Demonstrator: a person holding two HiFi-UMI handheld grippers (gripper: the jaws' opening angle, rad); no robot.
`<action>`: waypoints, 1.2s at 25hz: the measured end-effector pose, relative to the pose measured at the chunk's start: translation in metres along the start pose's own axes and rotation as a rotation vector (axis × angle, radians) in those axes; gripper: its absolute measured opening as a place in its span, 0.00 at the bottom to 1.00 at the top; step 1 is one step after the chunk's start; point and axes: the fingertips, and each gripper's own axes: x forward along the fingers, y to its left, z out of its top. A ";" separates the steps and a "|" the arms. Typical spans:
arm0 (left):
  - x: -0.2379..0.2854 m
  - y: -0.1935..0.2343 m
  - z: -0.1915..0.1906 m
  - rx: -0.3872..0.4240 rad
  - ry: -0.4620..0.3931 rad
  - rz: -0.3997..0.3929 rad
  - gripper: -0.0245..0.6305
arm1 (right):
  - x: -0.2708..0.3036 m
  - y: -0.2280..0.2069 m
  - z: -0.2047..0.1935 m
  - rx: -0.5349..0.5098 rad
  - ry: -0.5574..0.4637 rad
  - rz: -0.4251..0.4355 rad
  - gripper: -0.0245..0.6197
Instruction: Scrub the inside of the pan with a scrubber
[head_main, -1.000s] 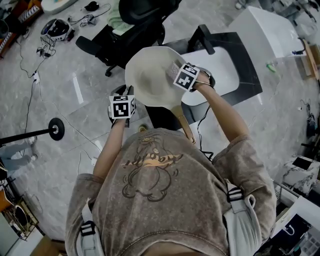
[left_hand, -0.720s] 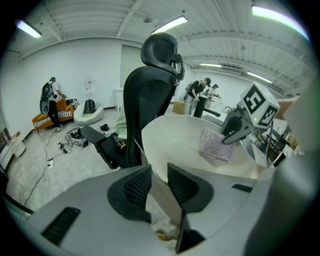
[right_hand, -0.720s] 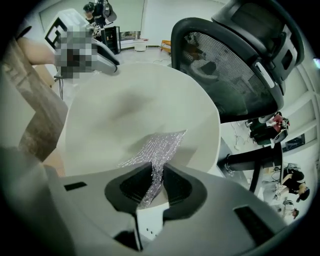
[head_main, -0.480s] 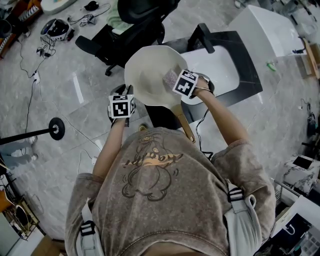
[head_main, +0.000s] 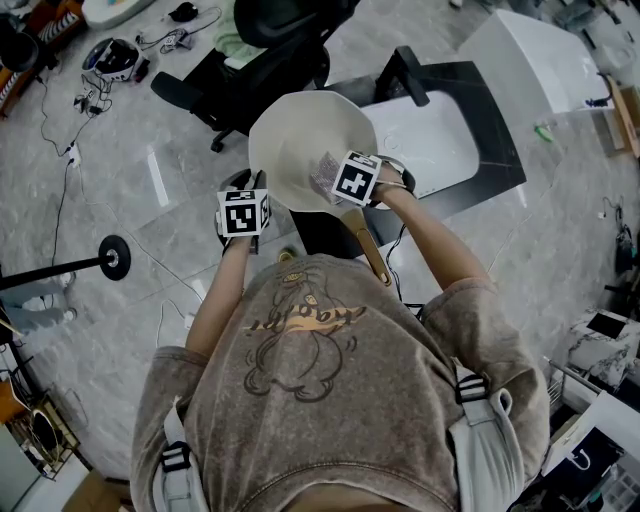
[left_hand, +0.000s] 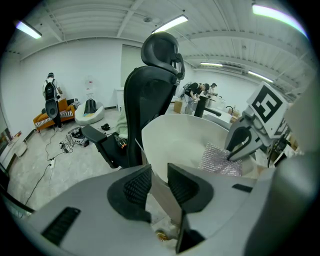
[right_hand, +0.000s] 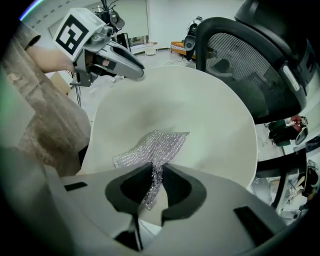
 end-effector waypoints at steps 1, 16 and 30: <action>0.000 0.000 0.000 -0.001 0.000 0.000 0.21 | 0.002 0.001 0.004 -0.012 -0.008 -0.001 0.16; -0.002 0.000 -0.001 -0.008 0.002 0.010 0.21 | 0.011 0.033 0.045 0.081 -0.102 0.110 0.16; -0.001 0.001 -0.001 -0.010 0.007 0.015 0.21 | 0.024 0.041 0.090 0.110 -0.172 0.148 0.15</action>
